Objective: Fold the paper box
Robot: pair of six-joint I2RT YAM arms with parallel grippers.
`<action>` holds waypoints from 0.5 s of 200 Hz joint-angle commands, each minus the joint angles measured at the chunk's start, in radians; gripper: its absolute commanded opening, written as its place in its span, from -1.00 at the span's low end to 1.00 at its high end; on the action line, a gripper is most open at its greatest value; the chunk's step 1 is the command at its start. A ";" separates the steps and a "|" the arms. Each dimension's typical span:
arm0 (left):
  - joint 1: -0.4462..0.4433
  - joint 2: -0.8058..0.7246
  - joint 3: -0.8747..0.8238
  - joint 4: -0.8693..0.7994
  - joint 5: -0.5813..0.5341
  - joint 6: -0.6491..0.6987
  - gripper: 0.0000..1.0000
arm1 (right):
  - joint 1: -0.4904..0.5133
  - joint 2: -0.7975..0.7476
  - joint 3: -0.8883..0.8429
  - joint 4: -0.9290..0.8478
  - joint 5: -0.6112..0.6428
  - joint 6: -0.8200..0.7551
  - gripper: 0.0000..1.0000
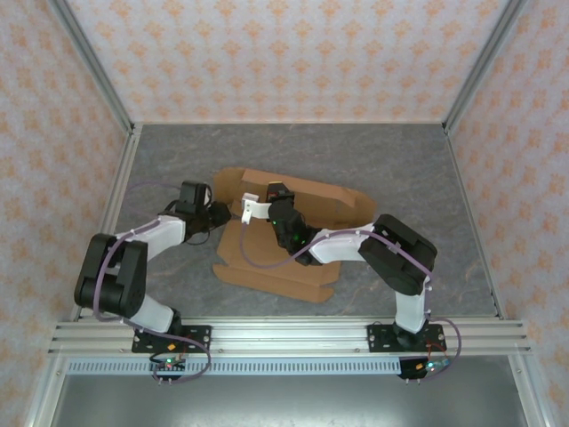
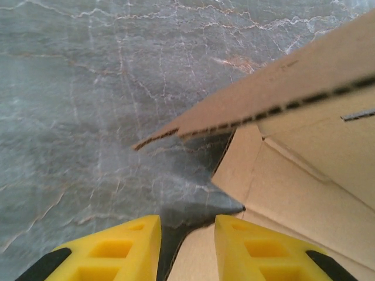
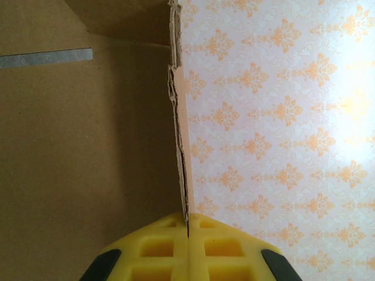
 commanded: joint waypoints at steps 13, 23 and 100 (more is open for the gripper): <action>-0.013 0.078 0.046 0.135 -0.007 0.033 -0.33 | 0.011 -0.016 0.005 -0.009 -0.006 0.002 -1.00; -0.016 0.097 0.043 0.166 0.004 0.029 -0.31 | 0.011 -0.016 0.004 -0.008 -0.005 0.001 -1.00; -0.039 0.159 0.024 0.300 0.077 -0.015 -0.26 | 0.013 -0.014 0.008 -0.013 -0.001 0.002 -1.00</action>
